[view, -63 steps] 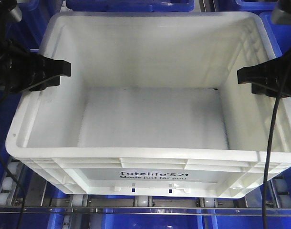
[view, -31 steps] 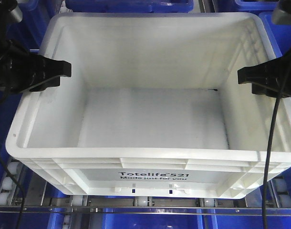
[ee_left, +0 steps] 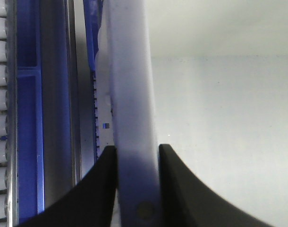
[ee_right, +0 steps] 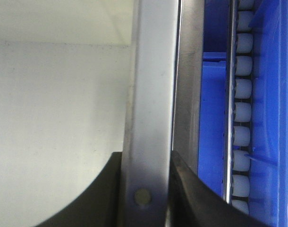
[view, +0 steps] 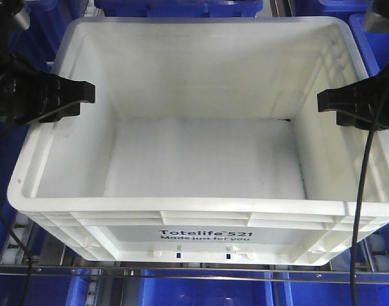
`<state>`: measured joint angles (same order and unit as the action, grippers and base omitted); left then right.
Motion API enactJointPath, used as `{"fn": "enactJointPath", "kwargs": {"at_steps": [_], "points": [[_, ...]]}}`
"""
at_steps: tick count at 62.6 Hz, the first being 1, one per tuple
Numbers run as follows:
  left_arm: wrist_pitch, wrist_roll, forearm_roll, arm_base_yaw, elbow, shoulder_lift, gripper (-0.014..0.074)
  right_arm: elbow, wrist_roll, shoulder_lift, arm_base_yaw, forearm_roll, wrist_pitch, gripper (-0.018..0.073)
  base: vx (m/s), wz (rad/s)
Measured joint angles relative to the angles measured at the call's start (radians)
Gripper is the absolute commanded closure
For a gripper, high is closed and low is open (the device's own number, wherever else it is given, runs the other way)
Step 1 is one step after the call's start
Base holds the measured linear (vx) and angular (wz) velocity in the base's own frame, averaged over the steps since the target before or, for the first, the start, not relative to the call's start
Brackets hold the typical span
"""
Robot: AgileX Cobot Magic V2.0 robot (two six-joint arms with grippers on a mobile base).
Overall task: Move bin from left to right shelf
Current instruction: 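Lower the white crate onto the rollers with both grippers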
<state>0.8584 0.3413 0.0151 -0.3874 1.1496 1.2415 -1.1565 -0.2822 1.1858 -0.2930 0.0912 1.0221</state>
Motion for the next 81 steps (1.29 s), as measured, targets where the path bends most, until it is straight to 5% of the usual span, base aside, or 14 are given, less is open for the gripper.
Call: {"fn": "enactJointPath", "kwargs": {"at_steps": [81], "points": [[-0.008, -0.001, 0.023, 0.000, -0.002, 0.001, 0.0524, 0.000, 0.001, 0.001, 0.000, -0.008, -0.010, 0.0559, 0.00, 0.00]]}}
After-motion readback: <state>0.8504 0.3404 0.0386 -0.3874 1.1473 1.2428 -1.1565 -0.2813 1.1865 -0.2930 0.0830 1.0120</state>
